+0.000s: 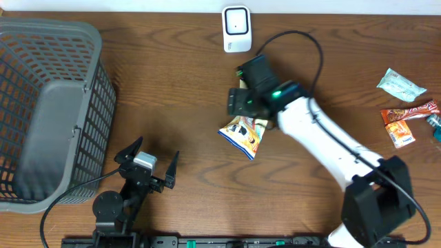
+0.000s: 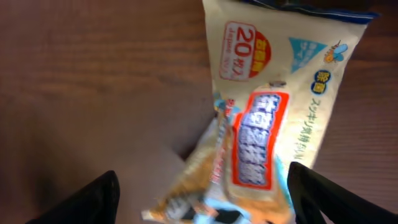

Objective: Scan the item barcode
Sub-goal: 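Lift the yellow snack bag and raise it toward the scanner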

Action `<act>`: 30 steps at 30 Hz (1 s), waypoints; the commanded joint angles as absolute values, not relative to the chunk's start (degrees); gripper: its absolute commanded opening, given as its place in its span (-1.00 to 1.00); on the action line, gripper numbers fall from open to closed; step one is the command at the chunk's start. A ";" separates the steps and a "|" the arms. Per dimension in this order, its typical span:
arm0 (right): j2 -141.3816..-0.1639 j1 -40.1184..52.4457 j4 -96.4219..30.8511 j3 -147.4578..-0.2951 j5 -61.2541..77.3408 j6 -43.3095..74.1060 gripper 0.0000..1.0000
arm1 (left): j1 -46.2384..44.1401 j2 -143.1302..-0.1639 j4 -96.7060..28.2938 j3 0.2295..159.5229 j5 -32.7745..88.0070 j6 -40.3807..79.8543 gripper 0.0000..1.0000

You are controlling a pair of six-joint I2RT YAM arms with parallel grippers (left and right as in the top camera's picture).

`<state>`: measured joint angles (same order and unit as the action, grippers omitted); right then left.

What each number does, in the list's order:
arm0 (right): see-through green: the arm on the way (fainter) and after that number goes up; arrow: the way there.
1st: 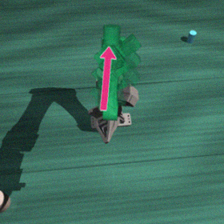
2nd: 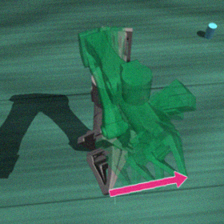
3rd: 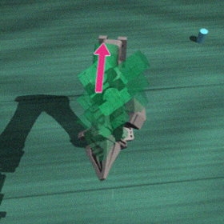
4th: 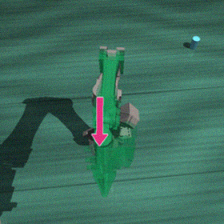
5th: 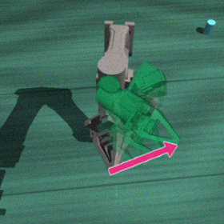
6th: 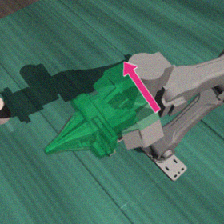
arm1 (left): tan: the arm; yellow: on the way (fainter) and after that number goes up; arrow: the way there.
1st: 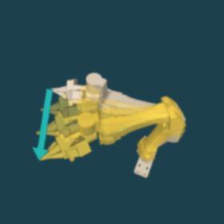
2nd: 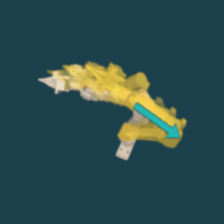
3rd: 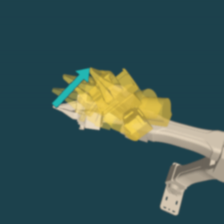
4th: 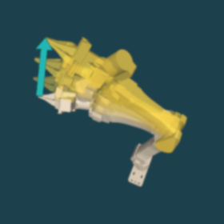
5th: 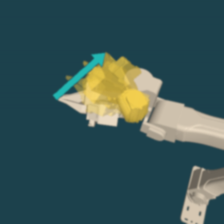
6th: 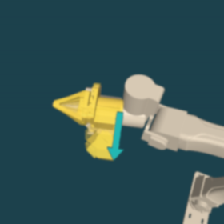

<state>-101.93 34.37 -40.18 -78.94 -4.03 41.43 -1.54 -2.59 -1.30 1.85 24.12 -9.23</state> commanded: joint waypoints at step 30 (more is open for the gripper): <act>-132.00 38.70 -53.78 -93.36 -17.41 51.79 -0.64 | -1.19 -2.52 -2.24 0.23 25.28 -9.17 0.96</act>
<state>-127.68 38.54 -53.43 -94.48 -22.92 51.53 -1.54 -2.59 -1.28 1.85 24.12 -9.26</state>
